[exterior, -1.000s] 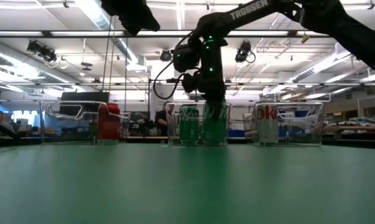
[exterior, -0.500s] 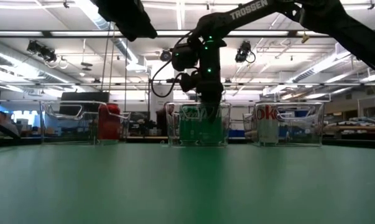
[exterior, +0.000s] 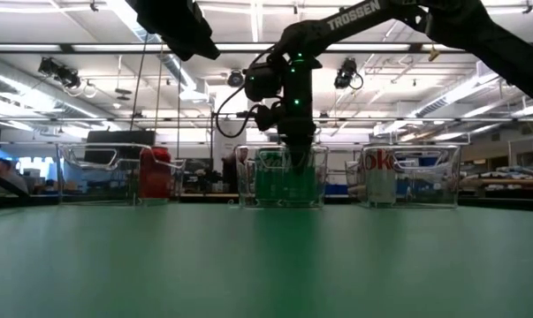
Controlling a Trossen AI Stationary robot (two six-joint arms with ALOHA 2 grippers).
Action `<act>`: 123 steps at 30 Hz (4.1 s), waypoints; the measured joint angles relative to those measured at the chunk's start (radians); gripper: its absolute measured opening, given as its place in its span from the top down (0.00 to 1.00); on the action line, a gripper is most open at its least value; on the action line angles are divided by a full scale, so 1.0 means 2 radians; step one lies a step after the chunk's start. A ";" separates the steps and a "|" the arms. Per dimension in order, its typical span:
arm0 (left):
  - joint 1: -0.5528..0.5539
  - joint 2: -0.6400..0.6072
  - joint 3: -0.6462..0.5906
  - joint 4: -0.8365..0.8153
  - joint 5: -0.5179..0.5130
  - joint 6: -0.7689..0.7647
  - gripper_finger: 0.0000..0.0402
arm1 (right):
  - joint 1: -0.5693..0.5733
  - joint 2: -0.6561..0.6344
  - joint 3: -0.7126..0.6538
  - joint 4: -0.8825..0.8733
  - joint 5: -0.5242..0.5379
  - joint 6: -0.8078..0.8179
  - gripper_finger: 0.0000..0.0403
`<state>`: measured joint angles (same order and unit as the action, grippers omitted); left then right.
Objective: Sort soda cans
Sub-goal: Put the green soda can into the center transparent bin, then put the red soda can into the left transparent bin
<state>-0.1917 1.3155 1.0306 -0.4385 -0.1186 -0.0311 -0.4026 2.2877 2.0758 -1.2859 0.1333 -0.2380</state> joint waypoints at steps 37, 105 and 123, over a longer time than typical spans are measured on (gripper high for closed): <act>0.001 0.000 0.000 0.029 0.013 -0.028 0.98 | 0.035 -0.001 0.000 0.018 0.032 -0.030 0.23; -0.276 0.071 0.114 -0.436 0.256 -0.762 0.88 | 0.256 -0.220 -0.431 0.669 -0.239 0.084 0.97; -0.292 0.095 0.114 -0.405 0.333 -0.857 0.41 | 0.285 -0.220 -0.431 0.668 -0.262 0.052 0.98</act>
<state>-0.7761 1.5063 1.2591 -1.2484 0.5480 -1.7454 0.1677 1.8473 1.2133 0.0502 -0.3916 -0.1332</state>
